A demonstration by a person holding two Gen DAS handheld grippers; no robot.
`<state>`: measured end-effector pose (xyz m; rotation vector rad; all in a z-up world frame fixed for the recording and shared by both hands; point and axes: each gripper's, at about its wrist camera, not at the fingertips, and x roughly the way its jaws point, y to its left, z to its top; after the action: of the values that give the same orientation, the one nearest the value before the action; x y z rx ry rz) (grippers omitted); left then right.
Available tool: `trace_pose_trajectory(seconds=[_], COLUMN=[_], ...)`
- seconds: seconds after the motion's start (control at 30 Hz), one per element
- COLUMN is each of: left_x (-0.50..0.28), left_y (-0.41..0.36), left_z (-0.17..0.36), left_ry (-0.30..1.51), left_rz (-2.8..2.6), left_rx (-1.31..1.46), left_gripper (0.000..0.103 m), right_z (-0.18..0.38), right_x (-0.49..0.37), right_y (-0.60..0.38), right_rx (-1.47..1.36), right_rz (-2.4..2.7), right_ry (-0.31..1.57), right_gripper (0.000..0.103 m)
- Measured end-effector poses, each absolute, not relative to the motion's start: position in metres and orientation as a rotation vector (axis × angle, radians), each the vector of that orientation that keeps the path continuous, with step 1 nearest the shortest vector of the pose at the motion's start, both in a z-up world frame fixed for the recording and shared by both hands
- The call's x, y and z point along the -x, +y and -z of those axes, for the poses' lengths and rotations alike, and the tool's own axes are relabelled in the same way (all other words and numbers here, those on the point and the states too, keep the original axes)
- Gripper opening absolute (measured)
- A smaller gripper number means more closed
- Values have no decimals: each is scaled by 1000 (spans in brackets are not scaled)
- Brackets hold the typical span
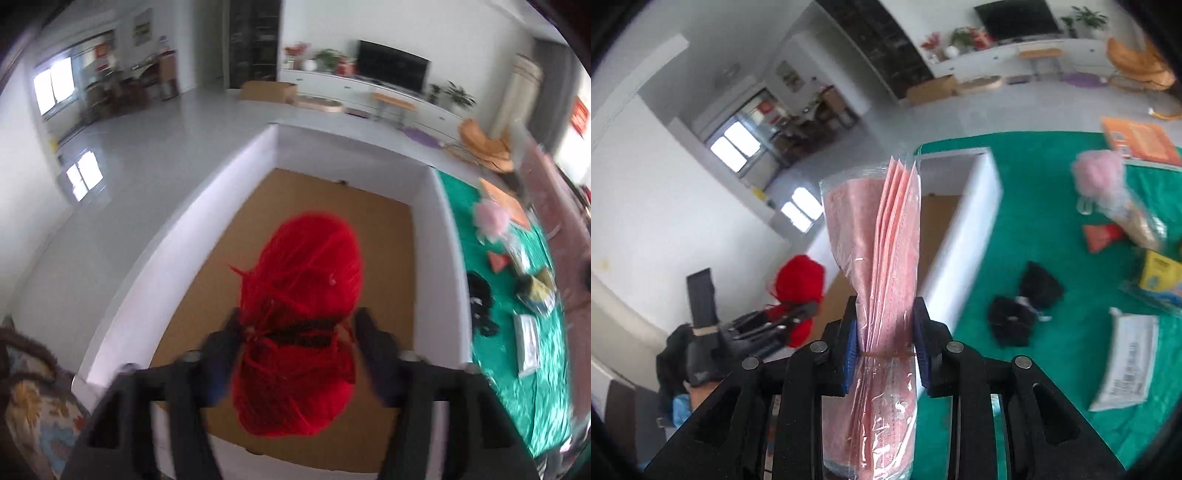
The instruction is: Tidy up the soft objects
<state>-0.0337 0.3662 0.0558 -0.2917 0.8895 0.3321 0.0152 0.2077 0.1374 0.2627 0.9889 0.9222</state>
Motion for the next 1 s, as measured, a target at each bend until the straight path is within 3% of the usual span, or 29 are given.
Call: trace_pose_trajectory(seconds=[0.03,0.07,0.27,0.43,0.63,0.77,1.0], left_x=[36,41,44,34,19,1,-38], left_y=[368,370,340,239,102,51,29], left_z=[-52,-51,-57,-56,2,47,70], left_ry=[872,834,760,753,910,955,945], left_rz=[-348,-366,-280,-17,244,248,184], left_rx=[315,342,328,244,159,21,-42], left_gripper=[99,102,102,102,102,102,102], right_z=[-135,-131,-90,-26,38,60,60], right_x=[-16,-13,-5,-4,11,1,-81], right_y=[214,217,107,-36,-182,-225,-268], right_rx=[-261,-257,-129,-74,6,3,-104], right_rz=[-957,-968,-715,-329,55,160,201], right_ry=[1009,1020,926,904,926,916,924], right_gripper=[77,84,84,84,84,84,86])
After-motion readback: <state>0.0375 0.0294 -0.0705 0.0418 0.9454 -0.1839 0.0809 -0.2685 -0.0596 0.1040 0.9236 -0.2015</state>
